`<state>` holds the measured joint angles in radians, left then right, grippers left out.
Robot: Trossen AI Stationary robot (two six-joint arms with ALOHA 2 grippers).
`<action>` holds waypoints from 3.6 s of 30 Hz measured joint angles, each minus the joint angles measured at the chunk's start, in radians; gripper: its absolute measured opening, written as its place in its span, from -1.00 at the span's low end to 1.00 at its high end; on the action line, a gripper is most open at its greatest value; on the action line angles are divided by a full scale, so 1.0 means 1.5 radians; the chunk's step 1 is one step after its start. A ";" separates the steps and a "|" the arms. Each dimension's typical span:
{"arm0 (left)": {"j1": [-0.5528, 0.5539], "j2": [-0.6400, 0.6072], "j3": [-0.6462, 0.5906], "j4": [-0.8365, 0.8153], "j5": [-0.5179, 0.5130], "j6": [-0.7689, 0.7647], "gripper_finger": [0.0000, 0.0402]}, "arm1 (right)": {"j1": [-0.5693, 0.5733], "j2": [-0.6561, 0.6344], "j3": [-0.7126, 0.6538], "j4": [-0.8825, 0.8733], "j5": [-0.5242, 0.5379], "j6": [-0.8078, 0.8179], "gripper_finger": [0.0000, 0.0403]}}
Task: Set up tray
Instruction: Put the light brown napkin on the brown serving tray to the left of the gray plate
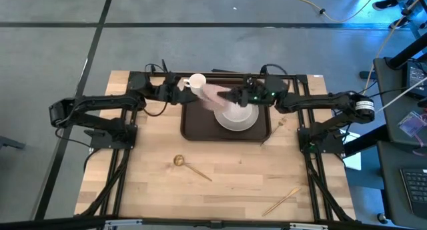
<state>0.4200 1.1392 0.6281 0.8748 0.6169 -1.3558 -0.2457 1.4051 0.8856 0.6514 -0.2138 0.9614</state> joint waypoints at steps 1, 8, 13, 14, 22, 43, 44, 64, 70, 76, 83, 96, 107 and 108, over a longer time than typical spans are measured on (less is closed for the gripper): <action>-0.008 -0.007 0.000 -0.012 -0.002 -0.013 -0.33 | -0.009 -0.009 0.000 -0.004 -0.005 0.000 -0.99; -0.068 -0.006 0.000 -0.112 -0.110 -0.046 -0.17 | -0.055 -0.041 0.000 -0.039 -0.025 0.002 -0.99; -0.090 0.034 0.000 -0.146 -0.198 -0.093 -0.16 | -0.072 -0.041 0.000 -0.070 -0.106 -0.031 -0.99; -0.093 0.039 0.000 -0.144 -0.209 -0.104 -0.16 | -0.072 -0.041 0.000 -0.082 -0.110 -0.038 -0.99; -0.099 0.049 0.000 -0.072 -0.243 -0.140 -0.16 | -0.069 -0.041 0.000 -0.088 -0.156 -0.087 -1.00; -0.078 0.093 0.000 -0.051 -0.300 -0.190 -0.16 | -0.015 -0.040 0.000 -0.097 -0.134 -0.141 -1.00; -0.080 0.104 0.000 -0.031 -0.299 -0.194 -0.16 | -0.013 -0.040 0.000 -0.097 -0.133 -0.142 -1.00; -0.151 0.176 0.000 0.085 -0.218 -0.351 -0.12 | -0.007 -0.040 0.000 -0.120 -0.132 -0.155 -1.00; -0.174 0.176 0.000 0.093 -0.259 -0.379 -0.09 | -0.004 -0.040 0.000 -0.119 -0.132 -0.154 -1.00; -0.172 0.178 0.000 0.091 -0.333 -0.361 -0.07 | 0.018 -0.040 0.000 -0.107 -0.093 -0.156 -1.00; -0.159 0.179 0.000 0.076 -0.343 -0.319 -0.13 | 0.036 -0.040 0.000 -0.063 -0.080 -0.155 -1.00; -0.139 0.179 0.000 0.061 -0.309 -0.247 -0.31 | 0.037 -0.036 0.000 -0.027 -0.081 -0.156 -1.00; -0.083 0.178 0.000 0.079 -0.261 -0.112 -0.89 | 0.055 -0.036 0.000 -0.036 -0.084 -0.138 -1.00; -0.080 0.178 0.000 0.086 -0.256 -0.102 -0.94 | 0.057 -0.036 0.000 -0.035 -0.083 -0.138 -1.00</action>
<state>0.2998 1.4062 0.6277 1.0034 0.2324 -1.5084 -0.1599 1.3512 0.8856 0.5987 -0.3382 0.7551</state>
